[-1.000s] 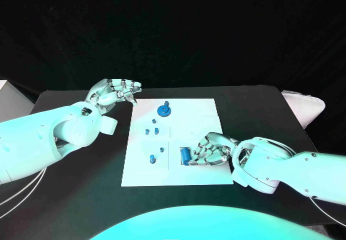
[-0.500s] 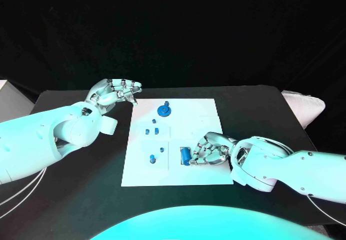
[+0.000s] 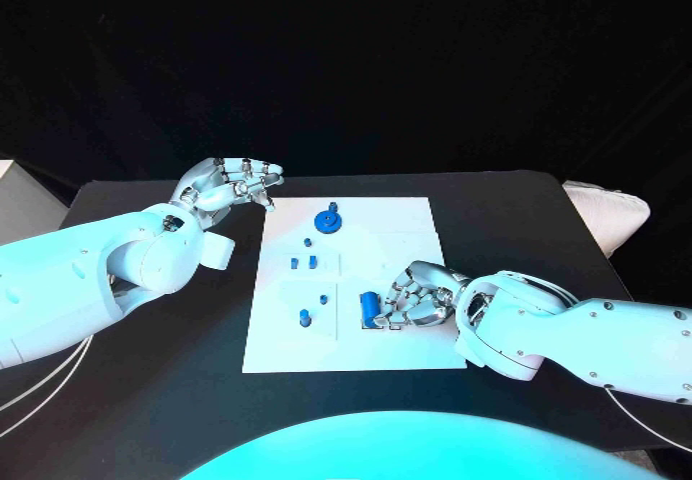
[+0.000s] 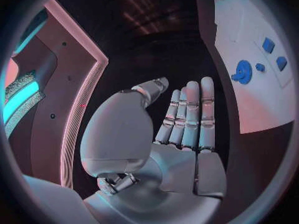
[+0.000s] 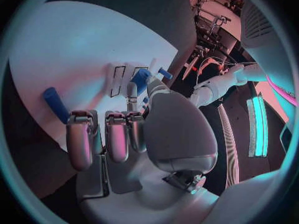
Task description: Assemble the parts on the task board
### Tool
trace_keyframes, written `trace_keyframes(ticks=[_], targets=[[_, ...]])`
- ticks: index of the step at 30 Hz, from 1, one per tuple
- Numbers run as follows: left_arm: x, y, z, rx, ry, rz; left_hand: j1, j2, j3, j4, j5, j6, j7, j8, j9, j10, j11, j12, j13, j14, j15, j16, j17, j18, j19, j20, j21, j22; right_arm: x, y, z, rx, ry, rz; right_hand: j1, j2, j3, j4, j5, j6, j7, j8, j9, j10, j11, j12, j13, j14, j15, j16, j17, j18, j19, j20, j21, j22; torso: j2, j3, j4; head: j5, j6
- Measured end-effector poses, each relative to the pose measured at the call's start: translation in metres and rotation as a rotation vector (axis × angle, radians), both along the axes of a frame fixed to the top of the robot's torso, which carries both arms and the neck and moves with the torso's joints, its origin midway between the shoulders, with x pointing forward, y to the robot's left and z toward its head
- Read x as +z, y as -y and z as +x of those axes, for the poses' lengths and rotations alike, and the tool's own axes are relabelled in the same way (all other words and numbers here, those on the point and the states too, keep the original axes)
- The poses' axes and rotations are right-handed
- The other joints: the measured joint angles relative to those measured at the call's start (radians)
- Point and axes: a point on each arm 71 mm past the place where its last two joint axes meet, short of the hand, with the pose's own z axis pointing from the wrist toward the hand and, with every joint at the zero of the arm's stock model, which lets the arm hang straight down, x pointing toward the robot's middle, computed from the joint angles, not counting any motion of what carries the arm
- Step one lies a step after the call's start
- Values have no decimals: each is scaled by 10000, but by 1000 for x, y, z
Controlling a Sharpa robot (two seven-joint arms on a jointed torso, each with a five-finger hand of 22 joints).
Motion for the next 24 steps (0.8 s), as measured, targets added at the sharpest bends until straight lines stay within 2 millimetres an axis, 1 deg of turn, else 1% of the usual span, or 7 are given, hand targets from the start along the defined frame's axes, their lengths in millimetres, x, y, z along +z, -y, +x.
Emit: trace_keyframes(ticks=[2, 5, 7, 12, 14, 17, 24], targets=[[0, 0, 0, 0, 0, 0, 0, 0, 0, 0, 0, 0, 0, 0, 0, 0, 0, 0, 0, 0, 0, 0, 0, 0, 0, 0, 0, 0, 0, 0, 0, 6, 5, -8, -85, -79, 0, 0, 40, 0, 0, 0, -8, 0, 0, 0, 0, 0, 0, 0, 0, 0, 0, 0, 0, 0, 0, 0, 0, -3, 0], [0, 0, 0, -1, -1, 0, 0, 0, 0, 0, 0, 0, 0, 0, 0, 0, 0, 0, 0, 0, 0, 0, 0, 0, 0, 0, 0, -6, -1, -1, 1, 28, -3, -25, -110, -78, 0, 0, 40, 0, 0, 0, -10, 0, 0, 0, -1, 0, 0, 0, 0, 0, 0, 0, 0, -1, -1, 2, -1, -5, 0], [0, 0, 0, -3, -2, -1, 0, 0, 0, 0, 0, 0, 0, 0, 0, 0, 0, 0, 0, 0, 0, 0, 0, 0, 0, 0, 0, -15, -1, -2, 1, 57, -23, -45, -174, -143, 0, 0, 40, 0, 0, 0, -21, 0, 0, 0, -1, 0, 0, 0, 0, 0, 0, 1, 0, -1, -1, 3, -1, -5, 0], [0, 0, 0, -5, -5, 0, 0, 0, 0, 0, 0, 0, 0, 0, 0, 0, 0, 0, 1, 0, 0, 0, 0, 0, 0, 0, 1, -16, -3, -3, 2, 156, -115, -127, -152, -164, 70, -70, 40, 0, 0, 0, -37, 0, 0, 0, -2, 0, 0, 0, -1, 0, 0, 1, -13, -1, -3, 5, -1, 1, 0], [0, 0, 0, -3, -6, 1, 0, 0, 0, 0, 0, 0, 0, 0, 0, 0, 0, 0, 1, 0, 0, 0, 0, 0, 0, 0, 1, -15, -4, -4, 2, 203, -161, -174, -16, -300, 97, -97, 6, 0, 0, 0, -42, 0, 0, 0, -2, 0, 0, 0, -1, 1, 0, 1, -58, -2, -3, 5, -1, 2, 0], [0, 0, 0, -3, -8, 2, 0, 0, 0, 0, 0, 0, 0, 0, 1, 0, 0, 0, 1, 0, 0, 0, 0, 0, 0, 0, 1, -15, -5, -4, 3, 280, -242, -261, 110, -426, 140, -140, -1, 0, 0, 0, -57, 0, 0, 0, -3, 0, 0, 0, 3, 0, 0, 1, -58, -2, -4, 5, -1, 3, 0], [0, 0, 0, -4, -16, 5, 0, 0, 0, 0, 0, 0, 0, 0, 1, 0, -1, 0, -8, 0, 0, 0, 0, 0, 0, 0, 1, -15, -8, -5, 3, 405, -395, -417, 134, -450, 183, -97, -46, 0, 0, 0, -79, 0, 0, 0, -3, 0, 1, 0, 7, 0, 0, 1, -96, -3, -3, 7, -1, 4, 0]])
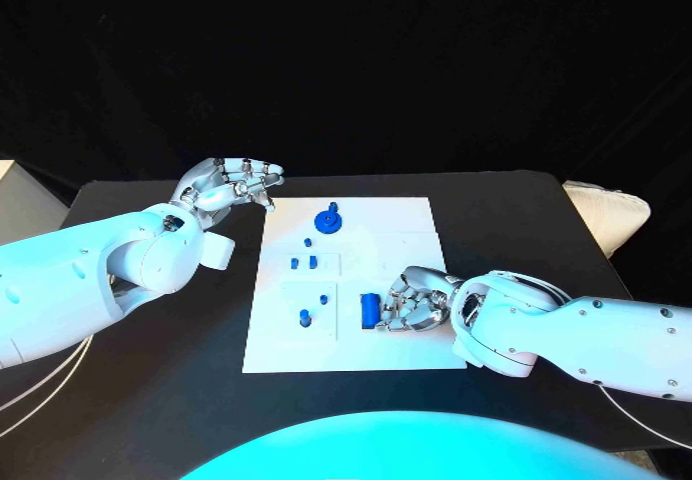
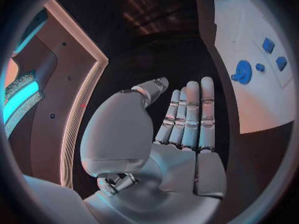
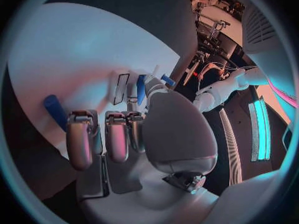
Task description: Assemble the parts on the task board
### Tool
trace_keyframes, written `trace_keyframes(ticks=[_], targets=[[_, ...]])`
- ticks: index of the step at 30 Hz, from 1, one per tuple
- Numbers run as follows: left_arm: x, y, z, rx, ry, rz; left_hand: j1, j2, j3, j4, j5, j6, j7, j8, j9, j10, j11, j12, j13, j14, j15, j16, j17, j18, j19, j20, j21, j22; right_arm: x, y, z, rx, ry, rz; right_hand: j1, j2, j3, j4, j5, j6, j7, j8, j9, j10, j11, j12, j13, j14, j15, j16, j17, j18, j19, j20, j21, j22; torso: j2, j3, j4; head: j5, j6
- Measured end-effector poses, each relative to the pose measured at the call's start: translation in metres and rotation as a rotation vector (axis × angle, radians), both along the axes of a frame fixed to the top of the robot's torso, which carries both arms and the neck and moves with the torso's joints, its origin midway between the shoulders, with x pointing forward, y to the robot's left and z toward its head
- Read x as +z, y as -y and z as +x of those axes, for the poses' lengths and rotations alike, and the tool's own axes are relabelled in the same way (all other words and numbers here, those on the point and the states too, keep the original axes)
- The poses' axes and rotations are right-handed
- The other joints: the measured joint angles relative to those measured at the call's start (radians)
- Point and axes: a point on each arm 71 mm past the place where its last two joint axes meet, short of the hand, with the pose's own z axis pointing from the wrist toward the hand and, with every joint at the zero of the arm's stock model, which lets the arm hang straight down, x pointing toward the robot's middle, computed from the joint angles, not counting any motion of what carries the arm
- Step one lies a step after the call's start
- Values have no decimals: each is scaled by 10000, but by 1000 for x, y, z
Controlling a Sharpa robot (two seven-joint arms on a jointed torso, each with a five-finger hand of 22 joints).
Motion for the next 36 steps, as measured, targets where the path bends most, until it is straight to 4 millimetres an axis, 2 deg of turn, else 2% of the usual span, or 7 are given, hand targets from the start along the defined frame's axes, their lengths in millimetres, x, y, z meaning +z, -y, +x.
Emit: trace_keyframes(ticks=[10, 15, 21, 22, 28, 29, 36], targets=[[0, 0, 0, 0, -15, 6, 0, 0, 0, 0, 0, 0, 0, 0, 0, 0, 0, 0, 0, 0, 0, 0, 0, 0, 0, 0, 0, 0, -1, 0, 0, -26, -14, -40, -994, 387, 82, 82, 378, 37, 37, 0, -53, 0, 0, 0, -1, 0, 0, 0, -1, 0, 0, 0, 0, -1, 1, 3, -6, 4, 1], [0, 0, 0, 1, -20, 10, 41, 41, 0, 0, 0, 0, 0, 0, 1, 0, 0, 0, 0, 0, 0, 0, 0, 0, 0, 0, 0, 1, -1, 1, -1, -50, -10, -26, -1227, 411, 81, 83, 511, 37, 36, 0, -56, 0, 0, 0, -1, 0, 0, 0, -1, 0, 0, 0, 0, -1, 1, 3, -6, 9, 1], [0, 0, 0, 1, -28, 13, 41, 41, 0, 0, 0, 0, 0, 0, 0, 0, 0, 0, 0, 0, 0, 0, 0, 1, 0, 0, 0, 1, 0, 5, -1, -136, 42, 49, -1350, 270, 81, 83, 513, 36, 36, -3, -76, 0, 0, 0, -2, 0, 0, 0, -2, 0, 0, 1, -23, -1, 0, 0, -4, 10, 1], [0, 0, 0, 3, -29, 14, 41, 41, 0, 0, 0, 0, 0, 0, 0, 0, 0, 0, 1, 0, 0, 0, 0, 0, 0, 0, 0, -1, 1, 6, -1, -156, 59, 84, -1259, 180, 81, 83, 515, 37, 36, -7, -74, 0, 0, -90, -2, 0, 0, 0, -2, 0, 0, 1, -82, 2, -1, -1, -4, 10, 1], [0, -1, 0, 11, -35, 20, 41, 41, 0, 0, 0, 0, 0, 0, 0, 0, 0, 0, 1, 0, 0, 0, 0, 0, 0, 0, 0, -7, 4, 13, -4, -221, 94, 696, -964, -115, 123, 11, 399, -276, 194, -80, -116, -11, 11, -395, -2, 0, 0, 0, -3, 0, 0, 0, -413, 6, -5, -1, -6, 11, 1], [0, -1, 0, 11, -35, 21, 41, 41, 0, 0, 0, 0, 0, 0, 0, 0, 0, 0, 1, 0, 0, 0, 0, 0, 0, 0, 0, -7, 5, 14, -4, -214, 94, 872, -904, -175, 134, 0, 390, -392, 228, -136, -139, -34, 74, -462, -2, 0, 0, 0, -3, 1, 0, 1, -481, 6, -6, -1, -9, 11, 1], [-1, -1, 0, 21, -42, 29, 41, 41, 0, 0, 0, 0, 0, 0, 1, 0, 0, 0, 2, 0, 0, 0, 0, 0, 0, 0, 0, -7, 16, 28, -10, -412, 249, 2243, -582, -216, 163, -29, 217, -784, 390, -318, -221, -16, 228, -527, -3, -6, 158, 0, -4, 2, -4, 133, -492, 5, -17, -2, -22, -44, 1]])
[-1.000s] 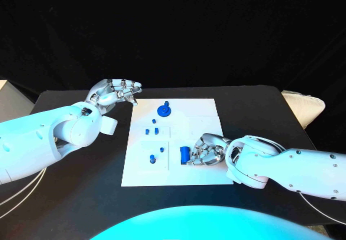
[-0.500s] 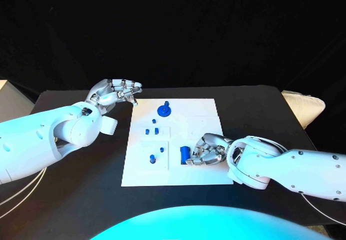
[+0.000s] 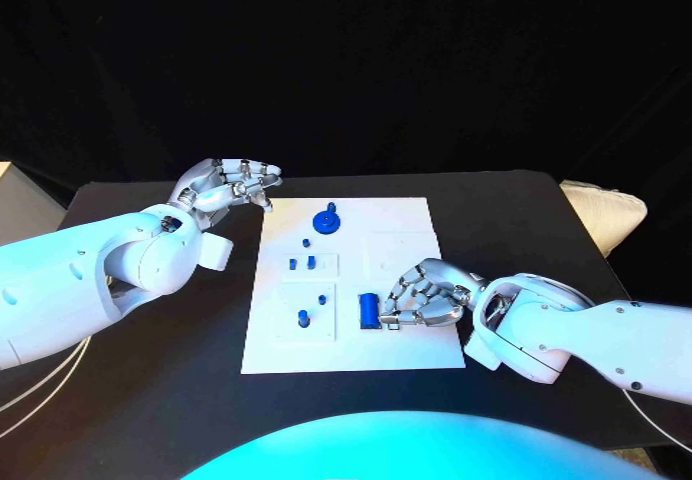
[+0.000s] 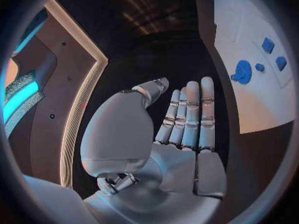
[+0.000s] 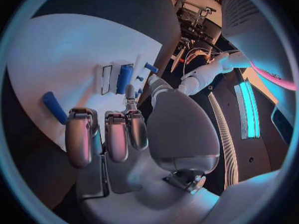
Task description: Assemble the parts on the task board
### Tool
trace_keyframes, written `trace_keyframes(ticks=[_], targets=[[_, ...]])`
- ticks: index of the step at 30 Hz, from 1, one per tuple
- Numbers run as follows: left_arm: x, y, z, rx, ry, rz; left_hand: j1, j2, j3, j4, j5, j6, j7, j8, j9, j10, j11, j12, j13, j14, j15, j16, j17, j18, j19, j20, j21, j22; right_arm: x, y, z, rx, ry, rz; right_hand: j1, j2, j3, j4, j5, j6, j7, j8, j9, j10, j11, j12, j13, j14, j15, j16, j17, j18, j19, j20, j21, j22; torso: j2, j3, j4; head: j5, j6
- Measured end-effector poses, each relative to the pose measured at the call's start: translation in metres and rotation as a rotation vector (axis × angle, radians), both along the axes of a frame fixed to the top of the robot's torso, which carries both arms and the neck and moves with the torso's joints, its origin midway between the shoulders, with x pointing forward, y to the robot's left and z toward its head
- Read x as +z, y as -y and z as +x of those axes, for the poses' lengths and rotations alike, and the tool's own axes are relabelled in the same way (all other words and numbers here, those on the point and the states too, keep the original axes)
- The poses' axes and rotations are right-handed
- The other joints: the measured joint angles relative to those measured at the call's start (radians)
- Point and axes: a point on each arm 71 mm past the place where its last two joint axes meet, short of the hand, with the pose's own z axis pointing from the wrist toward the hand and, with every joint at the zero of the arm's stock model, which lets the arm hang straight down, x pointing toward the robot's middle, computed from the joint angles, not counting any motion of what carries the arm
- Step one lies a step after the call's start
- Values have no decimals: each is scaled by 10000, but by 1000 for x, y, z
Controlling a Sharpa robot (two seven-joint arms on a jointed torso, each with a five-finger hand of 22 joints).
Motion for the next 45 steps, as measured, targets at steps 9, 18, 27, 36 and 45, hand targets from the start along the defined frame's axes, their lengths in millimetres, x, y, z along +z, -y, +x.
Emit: trace_keyframes(ticks=[9, 18, 27, 36, 45], targets=[[0, 1, 0, -14, -4, -4, 0, 0, 0, 0, 0, 0, 0, 38, 0, -22, -22, 39, 0, 0, 0, 0, 0, 0, 0, 0, 0, 0, 6, 55, 7, -1284, 528, -195, 537, -131, 151, -151, -42, -88, 88, -108, -63, -12, 68, 0, 8, 25, 44, 0, -1, -1, 3, 85, 0, -1, 0, -3, 10, -131, 0], [-1, -6, -2, 34, -30, 22, 0, 0, -30, 29, 0, -34, -34, 38, 0, -36, -36, 40, 0, 0, 0, 0, 0, 0, 0, 0, -36, -9, 8, 84, 3, -1808, 1128, -1330, 586, -180, 119, -119, -99, -86, 86, -108, -63, -12, 68, -79, 7, 25, 43, 0, -1, -1, 3, 85, 0, -2, 22, 26, -14, -277, 0], [-3, -5, -4, -59, -57, -19, 0, 0, -29, 29, 0, -34, -34, 38, 0, -36, -36, 40, 1, 0, 0, 0, 0, 0, 0, 0, -36, -9, 7, 90, -1, -1947, 1465, -2532, 341, -278, -649, 107, -72, 256, -75, 49, 41, -11, 68, -137, 5, 25, 43, 0, -2, 0, 3, 85, 0, -3, 26, 25, -12, -330, 0], [-3, -4, -4, -90, -71, -32, 0, 0, -29, 29, 0, -34, -34, 37, -9, -36, -36, 39, -10, 0, 0, 0, 0, 0, 0, 0, -36, -8, -2, 75, -2, -1750, 1429, -3004, 144, -83, -1122, 127, 62, 297, -117, 126, 111, -2, 1, -137, 4, 25, 43, 0, -2, 0, 3, 85, 1, -5, 32, 24, 12, -351, 0], [-4, -4, -4, -101, -78, -36, 0, 0, -29, 29, 0, -34, -34, 36, -9, -36, -36, 39, -10, 0, 0, 0, 0, 1, 0, 0, -36, -8, -13, 67, -2, -1662, 1265, -3400, 105, -44, -1151, 99, 62, 327, -147, 166, 131, -3, 1, -136, 3, 25, 42, 0, -3, 0, 3, 85, 1, -5, 34, 8, 4, -330, 0]])
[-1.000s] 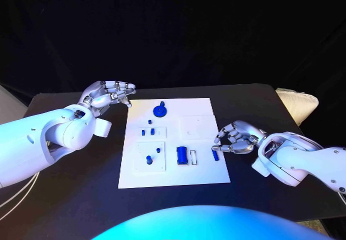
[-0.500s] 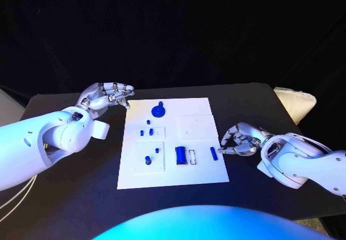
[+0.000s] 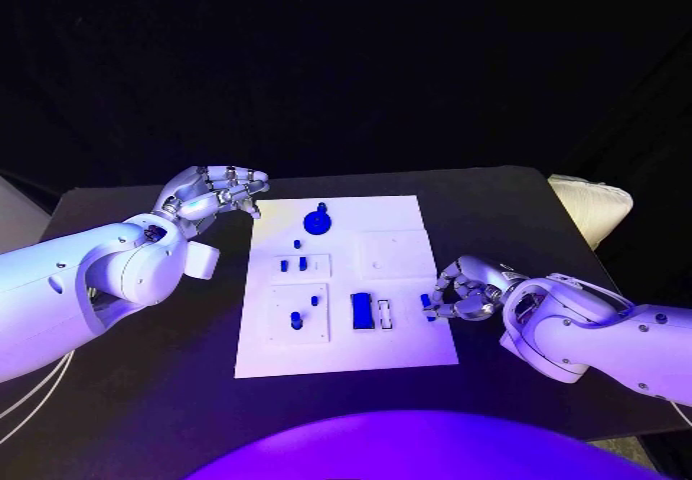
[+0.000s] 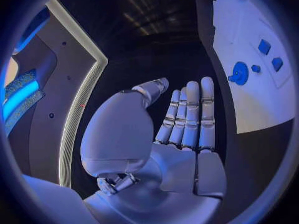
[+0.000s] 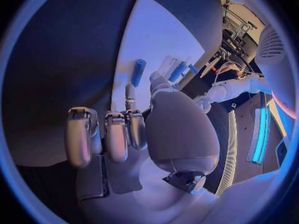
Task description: Assemble the parts on the task board
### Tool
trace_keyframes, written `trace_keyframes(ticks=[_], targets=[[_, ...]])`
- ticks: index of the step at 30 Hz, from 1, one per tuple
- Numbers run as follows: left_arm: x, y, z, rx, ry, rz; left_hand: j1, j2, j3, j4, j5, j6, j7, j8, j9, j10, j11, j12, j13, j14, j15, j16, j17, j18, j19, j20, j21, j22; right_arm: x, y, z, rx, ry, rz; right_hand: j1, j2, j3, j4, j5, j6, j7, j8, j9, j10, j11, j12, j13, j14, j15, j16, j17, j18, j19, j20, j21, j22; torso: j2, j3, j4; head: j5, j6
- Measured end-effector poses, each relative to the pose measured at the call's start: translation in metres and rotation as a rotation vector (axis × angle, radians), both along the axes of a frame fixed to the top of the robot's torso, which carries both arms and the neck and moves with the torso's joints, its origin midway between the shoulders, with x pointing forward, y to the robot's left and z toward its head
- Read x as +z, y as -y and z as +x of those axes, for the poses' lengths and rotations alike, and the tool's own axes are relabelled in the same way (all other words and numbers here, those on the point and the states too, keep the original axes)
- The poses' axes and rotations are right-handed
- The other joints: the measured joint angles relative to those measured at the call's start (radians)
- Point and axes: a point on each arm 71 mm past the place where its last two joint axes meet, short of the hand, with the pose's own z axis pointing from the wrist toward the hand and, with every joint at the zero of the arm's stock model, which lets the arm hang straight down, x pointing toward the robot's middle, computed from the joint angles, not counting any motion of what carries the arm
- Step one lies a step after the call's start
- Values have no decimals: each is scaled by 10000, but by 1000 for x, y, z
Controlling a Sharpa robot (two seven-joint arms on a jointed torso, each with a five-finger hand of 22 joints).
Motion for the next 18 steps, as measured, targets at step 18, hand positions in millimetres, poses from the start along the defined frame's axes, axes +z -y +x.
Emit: trace_keyframes(ticks=[18], targets=[[0, 0, 0, -10, -4, -5, 0, 0, 0, 0, 0, 0, 0, -1, 1, 0, 0, 0, 1, 0, 0, 0, 0, -1, 0, 0, 0, -8, -9, -16, 4, 414, 283, -732, 1067, 255, 419, -122, -221, 71, -66, 178, 92, -1, -71, 1, -2, -33, -112, 0, -1, 0, 1, -78, 85, -1, -8, 5, -4, 20, 0]])
